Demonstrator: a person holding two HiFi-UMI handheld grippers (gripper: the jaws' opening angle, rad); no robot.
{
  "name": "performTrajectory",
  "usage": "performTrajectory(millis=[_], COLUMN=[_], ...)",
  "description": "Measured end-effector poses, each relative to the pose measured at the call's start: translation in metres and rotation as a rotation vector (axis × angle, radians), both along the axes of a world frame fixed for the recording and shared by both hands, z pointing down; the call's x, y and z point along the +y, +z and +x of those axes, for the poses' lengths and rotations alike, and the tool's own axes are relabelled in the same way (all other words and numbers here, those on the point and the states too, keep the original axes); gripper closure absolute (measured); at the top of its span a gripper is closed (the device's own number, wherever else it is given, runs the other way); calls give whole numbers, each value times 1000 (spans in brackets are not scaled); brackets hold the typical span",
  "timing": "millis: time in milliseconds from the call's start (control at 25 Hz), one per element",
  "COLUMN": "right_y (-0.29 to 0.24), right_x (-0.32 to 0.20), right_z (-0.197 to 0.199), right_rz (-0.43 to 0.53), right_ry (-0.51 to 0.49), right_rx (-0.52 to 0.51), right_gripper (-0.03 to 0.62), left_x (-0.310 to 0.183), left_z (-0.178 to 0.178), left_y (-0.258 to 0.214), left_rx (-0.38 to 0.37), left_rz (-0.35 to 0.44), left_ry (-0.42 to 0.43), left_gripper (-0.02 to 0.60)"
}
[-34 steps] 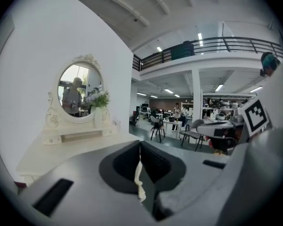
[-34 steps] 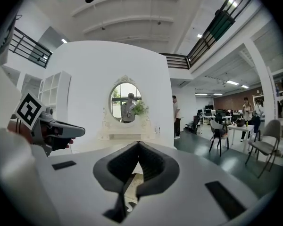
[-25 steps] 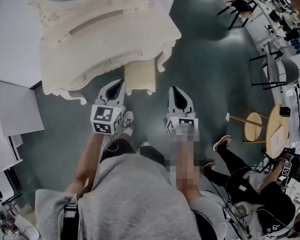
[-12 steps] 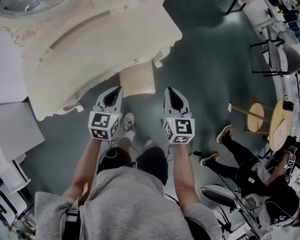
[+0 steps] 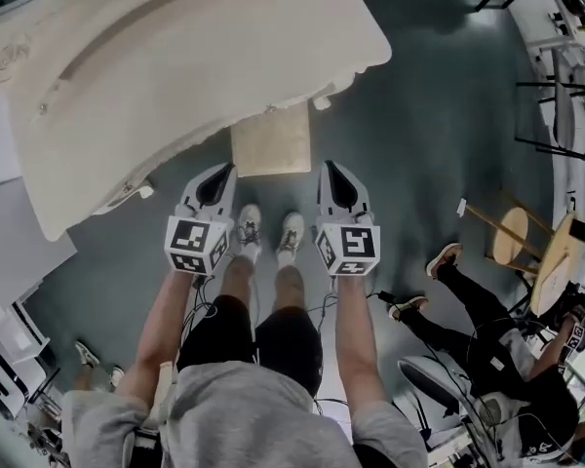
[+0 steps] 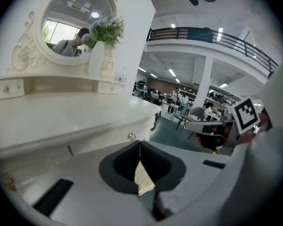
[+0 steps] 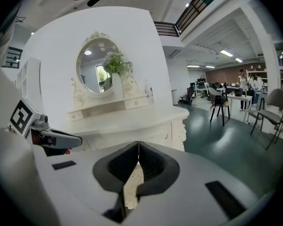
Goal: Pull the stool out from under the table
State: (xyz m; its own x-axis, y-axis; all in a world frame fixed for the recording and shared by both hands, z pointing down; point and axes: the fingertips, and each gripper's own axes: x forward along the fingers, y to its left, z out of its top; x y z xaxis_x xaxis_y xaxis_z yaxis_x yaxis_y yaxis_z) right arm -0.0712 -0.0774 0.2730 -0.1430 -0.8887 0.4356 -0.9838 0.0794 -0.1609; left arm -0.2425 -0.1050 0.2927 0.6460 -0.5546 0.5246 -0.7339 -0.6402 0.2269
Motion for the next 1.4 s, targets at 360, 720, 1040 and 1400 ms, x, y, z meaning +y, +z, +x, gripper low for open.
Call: performTrajectory(millis=[360,720,1040,1400], right_y=[154,272,337,385], right_x=[-27,-39,-48,-62], right_z=[9,13,12,10], right_rz=[-123,-205,-279,-362], right_ry=[-81,-130,-157,-151], right_rx=[-37,-136,-310,-371], right_gripper=[582,493,249,200], left_x=[-7,-19,-31,-51], left_z=[7,7,-2,-16], left_y=[139,249,308,356], left_rx=[1,57,143,141], left_rz=[-115,-235,-327,-402], left_ry=[-115,-178,-240,-311], left_gripper=[577,490,176,161])
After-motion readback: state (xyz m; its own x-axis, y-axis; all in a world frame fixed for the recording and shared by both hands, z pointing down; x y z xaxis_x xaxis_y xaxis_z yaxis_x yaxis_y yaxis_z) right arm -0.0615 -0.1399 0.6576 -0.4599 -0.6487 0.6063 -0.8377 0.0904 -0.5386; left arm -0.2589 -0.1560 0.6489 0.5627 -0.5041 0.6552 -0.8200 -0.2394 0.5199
